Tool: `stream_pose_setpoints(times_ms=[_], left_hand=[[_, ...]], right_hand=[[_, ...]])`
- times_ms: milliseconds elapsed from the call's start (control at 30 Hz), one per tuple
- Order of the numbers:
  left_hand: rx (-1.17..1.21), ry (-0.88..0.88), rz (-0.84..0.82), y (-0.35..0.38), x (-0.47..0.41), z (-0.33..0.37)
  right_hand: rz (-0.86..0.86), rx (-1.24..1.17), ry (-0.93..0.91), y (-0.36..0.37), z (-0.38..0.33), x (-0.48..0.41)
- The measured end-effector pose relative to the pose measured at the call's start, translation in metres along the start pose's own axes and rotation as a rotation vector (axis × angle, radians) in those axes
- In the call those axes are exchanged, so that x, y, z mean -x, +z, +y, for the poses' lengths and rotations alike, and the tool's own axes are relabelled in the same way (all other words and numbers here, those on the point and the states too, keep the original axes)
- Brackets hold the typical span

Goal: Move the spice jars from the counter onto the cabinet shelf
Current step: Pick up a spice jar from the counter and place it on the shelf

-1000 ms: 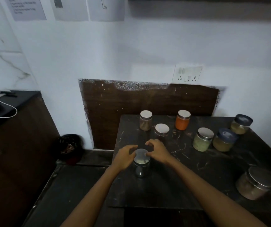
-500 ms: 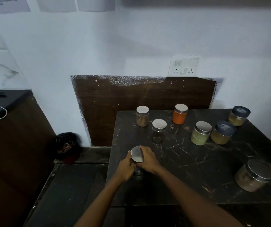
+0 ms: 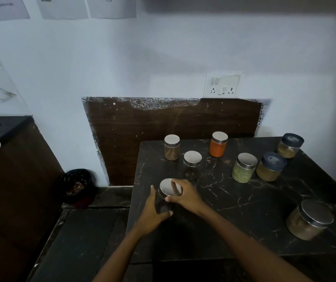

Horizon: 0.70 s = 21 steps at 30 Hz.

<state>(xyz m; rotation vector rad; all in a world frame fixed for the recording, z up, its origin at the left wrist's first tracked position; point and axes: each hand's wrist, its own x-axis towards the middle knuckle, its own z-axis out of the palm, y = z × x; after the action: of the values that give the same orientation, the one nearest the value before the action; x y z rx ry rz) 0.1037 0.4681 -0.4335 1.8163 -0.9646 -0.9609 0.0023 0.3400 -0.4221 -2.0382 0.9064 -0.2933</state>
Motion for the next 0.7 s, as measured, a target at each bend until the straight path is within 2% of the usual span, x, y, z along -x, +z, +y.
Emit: stream_pose_setpoints(times_ms=[233,400,533,700], left_hand=[[0.153,0.083,-0.047,0.008,0.017,0.024],[0.233,0.142,-0.114,0.006,0.042,0.052],[0.307,0.173,-0.161,0.011,0.057,0.067],[0.355,0.169,-0.112,0.018,0.063,0.070]], right_hand=[[-0.082,-0.070,-0.045,-0.045,-0.028,0.031],[-0.183,-0.233,-0.052,-0.080,-0.048,0.058],[-0.162,-0.257,-0.078,-0.094,-0.057,0.073],[-0.136,-0.324,-0.063,-0.096,-0.053,0.086]])
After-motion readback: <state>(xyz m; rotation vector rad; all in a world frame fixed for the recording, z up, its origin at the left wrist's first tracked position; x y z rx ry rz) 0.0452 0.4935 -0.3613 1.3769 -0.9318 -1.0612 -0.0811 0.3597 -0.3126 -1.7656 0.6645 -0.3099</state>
